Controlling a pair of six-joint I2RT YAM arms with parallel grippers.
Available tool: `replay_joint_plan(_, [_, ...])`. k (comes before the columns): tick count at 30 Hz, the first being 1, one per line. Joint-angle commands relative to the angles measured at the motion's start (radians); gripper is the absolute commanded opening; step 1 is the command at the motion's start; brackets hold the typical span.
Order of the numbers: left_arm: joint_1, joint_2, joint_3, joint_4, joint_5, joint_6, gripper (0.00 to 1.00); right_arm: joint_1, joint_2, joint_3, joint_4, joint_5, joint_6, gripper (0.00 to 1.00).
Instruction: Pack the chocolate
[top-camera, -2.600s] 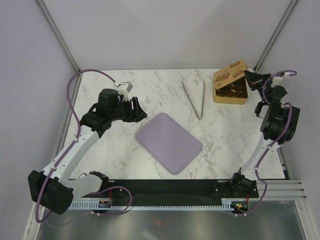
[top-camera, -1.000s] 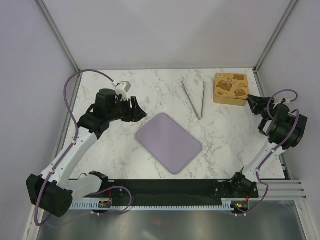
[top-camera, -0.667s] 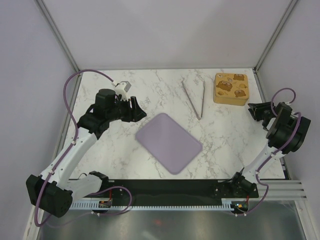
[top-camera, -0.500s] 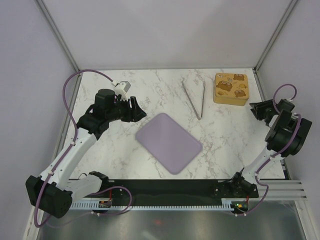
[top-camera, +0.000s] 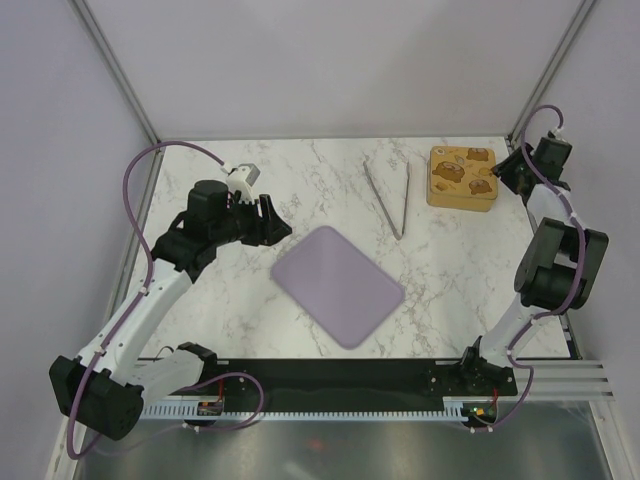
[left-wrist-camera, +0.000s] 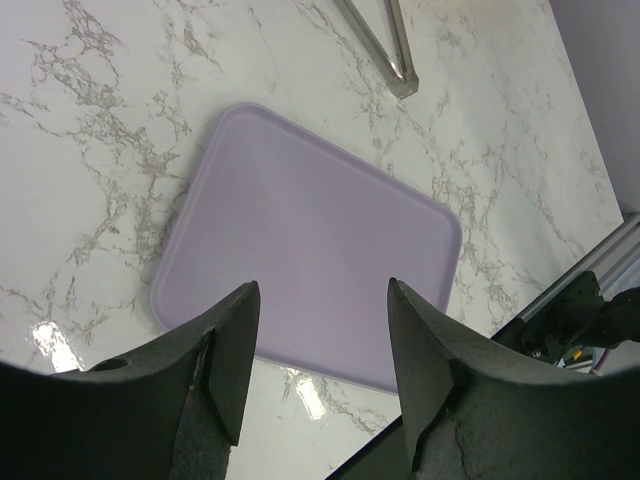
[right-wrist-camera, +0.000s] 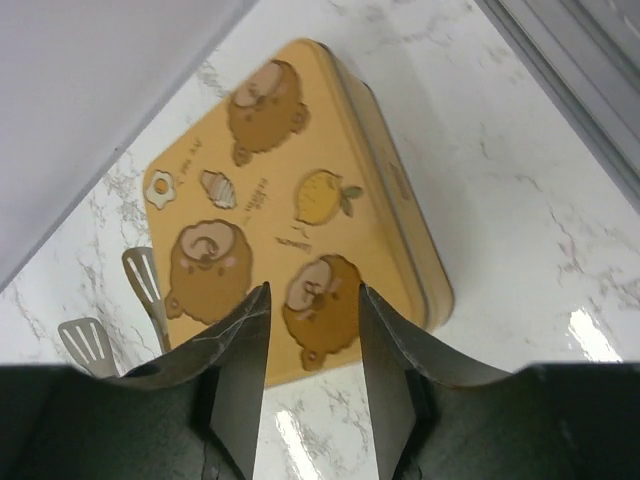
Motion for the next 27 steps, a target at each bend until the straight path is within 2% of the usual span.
replay_joint_plan(1, [0.007,-0.023,-0.002,0.036,0.0,0.037,0.62,0.04,0.058,0.163,-0.097,0.1,-0.128,0.5])
replay_joint_plan(3, [0.007,-0.023,-0.005,0.036,-0.008,0.038,0.62,0.042,0.113,0.235,-0.11,0.068,-0.153,0.57])
replay_joint_plan(11, [0.007,-0.009,-0.004,0.038,-0.007,0.04,0.62,0.042,0.246,0.366,-0.139,0.02,-0.247,0.68])
replay_joint_plan(19, [0.007,-0.006,-0.008,0.035,-0.022,0.041,0.62,0.036,0.358,0.395,-0.211,0.066,-0.293,0.66])
replay_joint_plan(23, [0.007,-0.003,-0.005,0.035,-0.031,0.041,0.62,0.033,0.362,0.379,-0.214,0.053,-0.293,0.59])
replay_joint_plan(27, [0.007,-0.004,-0.005,0.035,-0.028,0.041,0.62,0.033,0.33,0.361,-0.219,0.085,-0.306,0.57])
